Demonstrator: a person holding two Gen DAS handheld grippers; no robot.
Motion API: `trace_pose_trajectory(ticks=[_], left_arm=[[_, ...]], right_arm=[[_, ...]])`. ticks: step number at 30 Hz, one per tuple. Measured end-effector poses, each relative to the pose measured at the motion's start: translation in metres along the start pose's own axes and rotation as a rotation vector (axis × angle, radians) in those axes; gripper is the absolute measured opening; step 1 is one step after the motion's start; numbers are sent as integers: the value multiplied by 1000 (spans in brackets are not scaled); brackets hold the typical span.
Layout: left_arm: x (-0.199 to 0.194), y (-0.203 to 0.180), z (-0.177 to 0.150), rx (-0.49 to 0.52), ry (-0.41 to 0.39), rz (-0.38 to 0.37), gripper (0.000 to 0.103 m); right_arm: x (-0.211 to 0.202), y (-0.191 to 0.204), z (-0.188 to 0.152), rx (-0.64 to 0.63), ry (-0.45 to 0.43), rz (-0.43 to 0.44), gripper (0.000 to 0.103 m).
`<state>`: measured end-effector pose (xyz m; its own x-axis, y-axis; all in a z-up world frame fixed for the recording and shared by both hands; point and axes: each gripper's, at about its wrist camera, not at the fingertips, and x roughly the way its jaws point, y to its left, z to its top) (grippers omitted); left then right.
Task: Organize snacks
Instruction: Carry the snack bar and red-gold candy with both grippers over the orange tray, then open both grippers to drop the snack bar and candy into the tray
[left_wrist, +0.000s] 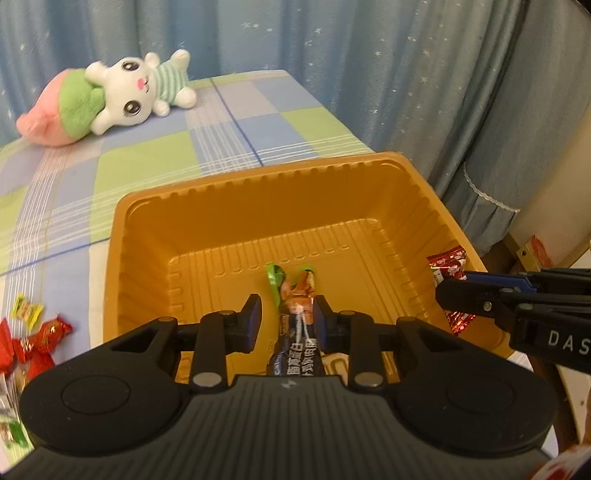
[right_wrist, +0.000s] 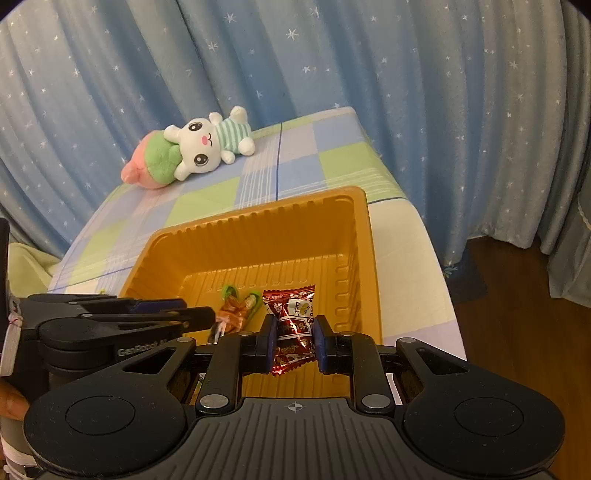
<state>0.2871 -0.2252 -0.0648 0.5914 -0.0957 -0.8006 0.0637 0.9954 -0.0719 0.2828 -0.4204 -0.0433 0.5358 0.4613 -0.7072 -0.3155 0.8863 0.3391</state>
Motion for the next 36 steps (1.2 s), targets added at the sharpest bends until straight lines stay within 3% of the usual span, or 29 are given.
trace_pose_trajectory(ticks=[15, 21, 22, 24, 25, 26, 36], left_arm=[[-24, 31, -7, -89, -13, 46, 32], [-29, 37, -8, -105, -19, 65, 40], [-30, 38, -8, -108, -20, 67, 43], [-33, 38, -10, -112, -24, 70, 44], [-34, 39, -11, -116, -24, 69, 46], [-36, 39, -12, -119, -26, 67, 48], [-56, 38, -23, -119, -43, 67, 60]], right_arm=[[23, 8, 7, -27, 34, 32, 22], [29, 15, 14, -31, -6, 62, 23], [29, 16, 15, -24, -10, 69, 26], [29, 17, 15, -17, -13, 76, 43], [29, 17, 15, -16, -20, 73, 57], [28, 18, 15, -18, -31, 69, 61], [9, 21, 1, -42, -36, 74, 72]])
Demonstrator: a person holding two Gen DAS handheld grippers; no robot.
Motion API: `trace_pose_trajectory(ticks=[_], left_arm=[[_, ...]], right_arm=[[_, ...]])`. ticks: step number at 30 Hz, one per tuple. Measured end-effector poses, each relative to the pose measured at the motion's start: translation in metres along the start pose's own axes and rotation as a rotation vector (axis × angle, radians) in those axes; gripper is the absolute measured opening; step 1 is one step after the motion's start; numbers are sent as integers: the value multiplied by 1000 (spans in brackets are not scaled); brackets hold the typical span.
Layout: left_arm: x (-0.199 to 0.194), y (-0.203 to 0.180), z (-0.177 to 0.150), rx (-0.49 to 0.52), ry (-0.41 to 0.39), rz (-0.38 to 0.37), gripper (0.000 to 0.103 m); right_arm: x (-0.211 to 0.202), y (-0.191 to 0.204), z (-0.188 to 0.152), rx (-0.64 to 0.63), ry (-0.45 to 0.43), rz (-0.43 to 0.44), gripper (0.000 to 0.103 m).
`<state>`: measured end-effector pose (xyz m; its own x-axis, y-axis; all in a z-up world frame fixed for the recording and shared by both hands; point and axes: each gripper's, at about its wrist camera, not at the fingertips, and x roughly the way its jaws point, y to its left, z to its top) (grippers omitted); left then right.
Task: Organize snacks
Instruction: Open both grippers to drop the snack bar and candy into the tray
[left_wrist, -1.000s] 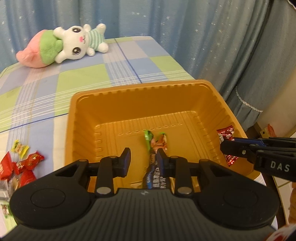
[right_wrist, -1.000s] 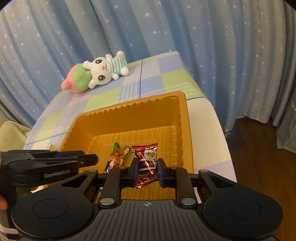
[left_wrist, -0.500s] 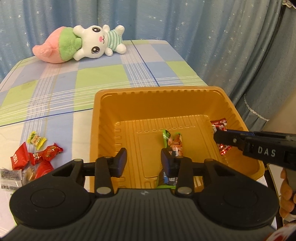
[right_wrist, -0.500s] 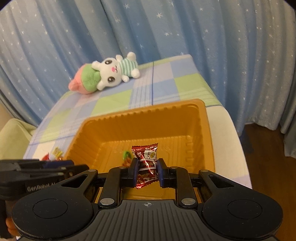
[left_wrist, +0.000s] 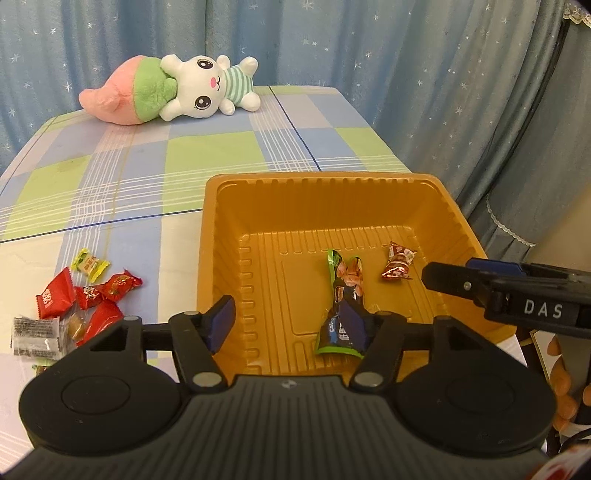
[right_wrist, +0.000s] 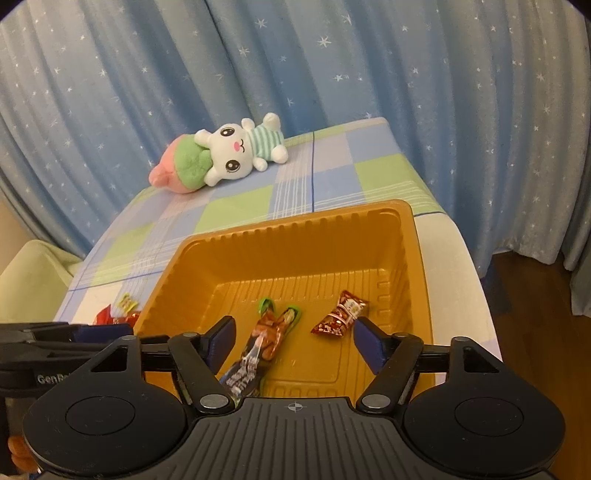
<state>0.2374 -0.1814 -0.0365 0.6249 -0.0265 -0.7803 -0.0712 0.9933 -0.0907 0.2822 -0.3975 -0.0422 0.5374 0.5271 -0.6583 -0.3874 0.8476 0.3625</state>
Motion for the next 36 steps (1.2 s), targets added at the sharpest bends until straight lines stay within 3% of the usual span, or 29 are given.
trace_pose_trajectory(ticks=[5, 18, 36], left_arm=[[-14, 6, -5, -22, -18, 0, 65], [-47, 35, -32, -71, -33, 11, 66], [-79, 117, -81, -37, 51, -23, 66]], right_arm=[[-11, 6, -7, -5, -7, 4, 75], [-28, 24, -24, -33, 19, 6, 76], [-26, 95, -81, 37, 130, -42, 76]])
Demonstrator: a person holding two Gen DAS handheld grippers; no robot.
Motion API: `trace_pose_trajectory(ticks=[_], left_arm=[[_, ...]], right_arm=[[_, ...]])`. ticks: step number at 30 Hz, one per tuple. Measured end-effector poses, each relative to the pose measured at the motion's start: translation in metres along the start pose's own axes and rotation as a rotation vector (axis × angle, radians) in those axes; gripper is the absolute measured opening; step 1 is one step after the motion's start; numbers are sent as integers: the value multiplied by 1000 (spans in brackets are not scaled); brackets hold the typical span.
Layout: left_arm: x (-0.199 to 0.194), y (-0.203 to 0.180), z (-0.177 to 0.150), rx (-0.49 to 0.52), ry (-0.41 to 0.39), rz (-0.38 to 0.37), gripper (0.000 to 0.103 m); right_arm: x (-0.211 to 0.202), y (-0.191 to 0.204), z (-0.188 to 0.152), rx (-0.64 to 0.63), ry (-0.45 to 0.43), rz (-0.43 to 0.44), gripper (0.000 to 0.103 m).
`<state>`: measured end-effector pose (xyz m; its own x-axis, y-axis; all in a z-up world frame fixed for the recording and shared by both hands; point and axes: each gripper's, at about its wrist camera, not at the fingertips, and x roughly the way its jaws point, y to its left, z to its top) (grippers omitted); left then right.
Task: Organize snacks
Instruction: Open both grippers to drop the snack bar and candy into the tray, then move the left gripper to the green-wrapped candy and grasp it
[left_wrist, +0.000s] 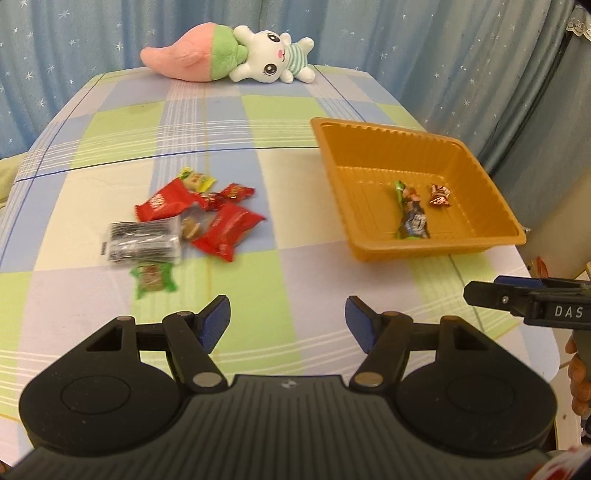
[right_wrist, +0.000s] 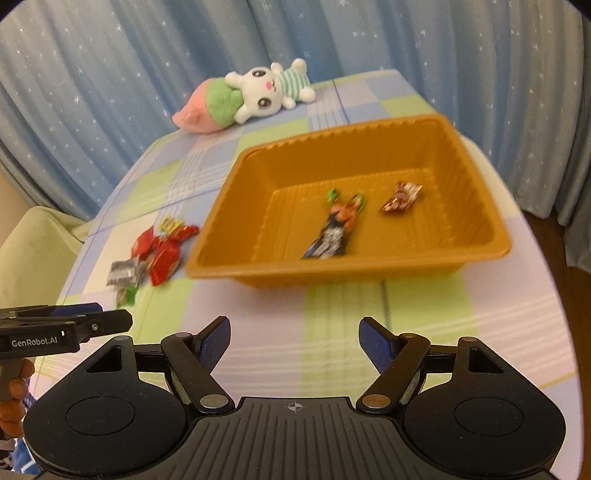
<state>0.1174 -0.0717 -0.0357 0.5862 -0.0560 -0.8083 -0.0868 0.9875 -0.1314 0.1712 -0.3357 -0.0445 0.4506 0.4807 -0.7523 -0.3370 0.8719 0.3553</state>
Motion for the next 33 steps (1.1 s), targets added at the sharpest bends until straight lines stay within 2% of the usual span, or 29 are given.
trace_pose_trajectory(ticks=[19, 26, 33], left_arm=[[-16, 99, -12, -12, -2, 27, 66], [-12, 118, -13, 1, -5, 37, 66], [0, 122, -10, 28, -14, 29, 65]], right_arm=[[45, 98, -23, -27, 30, -1, 76], [62, 123, -24, -55, 37, 4, 76], [74, 132, -20, -58, 36, -1, 76]])
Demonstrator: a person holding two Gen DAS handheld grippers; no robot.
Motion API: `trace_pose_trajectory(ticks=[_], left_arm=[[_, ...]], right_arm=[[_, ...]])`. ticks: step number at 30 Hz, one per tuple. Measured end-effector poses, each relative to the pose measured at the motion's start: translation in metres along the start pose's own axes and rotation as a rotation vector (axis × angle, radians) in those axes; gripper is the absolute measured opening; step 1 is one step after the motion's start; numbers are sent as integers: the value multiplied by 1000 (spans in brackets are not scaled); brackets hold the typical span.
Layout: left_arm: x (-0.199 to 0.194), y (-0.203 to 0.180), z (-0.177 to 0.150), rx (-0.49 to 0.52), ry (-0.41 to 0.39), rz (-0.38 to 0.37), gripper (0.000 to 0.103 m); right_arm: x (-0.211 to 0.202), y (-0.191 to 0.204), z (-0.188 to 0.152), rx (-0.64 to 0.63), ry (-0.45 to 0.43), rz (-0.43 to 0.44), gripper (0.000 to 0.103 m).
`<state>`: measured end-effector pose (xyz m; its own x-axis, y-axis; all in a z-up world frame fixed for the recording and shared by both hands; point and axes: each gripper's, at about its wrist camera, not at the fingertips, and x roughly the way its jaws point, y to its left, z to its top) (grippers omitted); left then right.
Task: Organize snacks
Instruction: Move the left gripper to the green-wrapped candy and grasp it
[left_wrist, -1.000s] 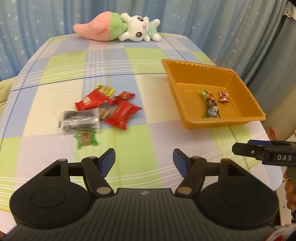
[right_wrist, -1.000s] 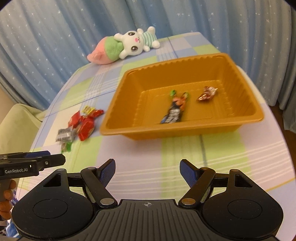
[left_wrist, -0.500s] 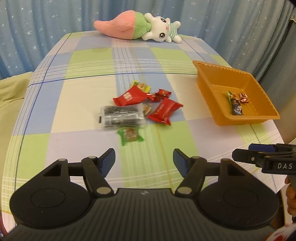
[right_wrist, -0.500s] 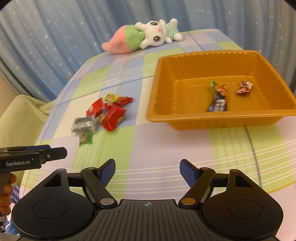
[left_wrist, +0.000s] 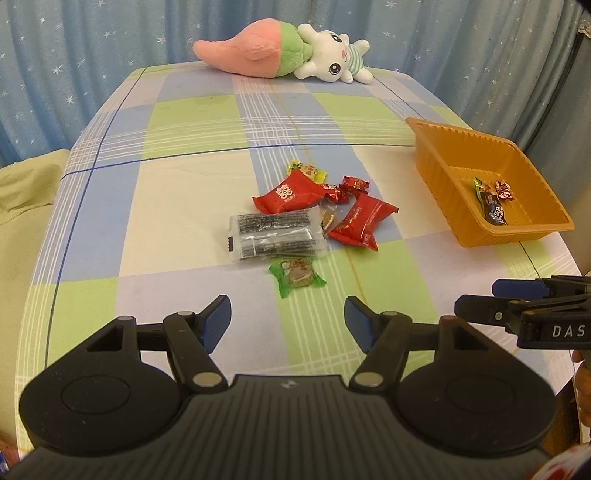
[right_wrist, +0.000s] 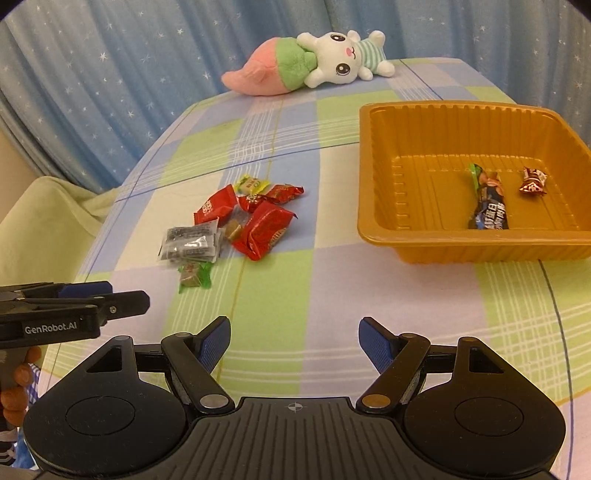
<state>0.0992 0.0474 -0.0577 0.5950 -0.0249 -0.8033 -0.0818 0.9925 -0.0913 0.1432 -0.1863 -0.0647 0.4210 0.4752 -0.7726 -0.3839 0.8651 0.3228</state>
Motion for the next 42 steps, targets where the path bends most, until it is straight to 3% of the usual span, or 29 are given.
trace_pose_trajectory(ticks=[8, 19, 26, 27, 29, 42], left_arm=[[26, -4, 8, 14, 6, -11, 52], [57, -5, 19, -33, 44, -3, 47], [71, -4, 22, -38, 68, 19, 36], [71, -4, 21, -34, 66, 19, 36], [72, -5, 21, -19, 61, 19, 26], [50, 15, 10, -15, 47, 36, 22]], right_arm=[[12, 3, 10, -4, -9, 20, 76], [23, -4, 18, 11, 5, 22, 76], [26, -7, 19, 14, 17, 21, 76], [26, -8, 19, 14, 19, 22, 76], [27, -7, 19, 13, 22, 24, 76], [37, 11, 25, -31, 13, 65, 76]])
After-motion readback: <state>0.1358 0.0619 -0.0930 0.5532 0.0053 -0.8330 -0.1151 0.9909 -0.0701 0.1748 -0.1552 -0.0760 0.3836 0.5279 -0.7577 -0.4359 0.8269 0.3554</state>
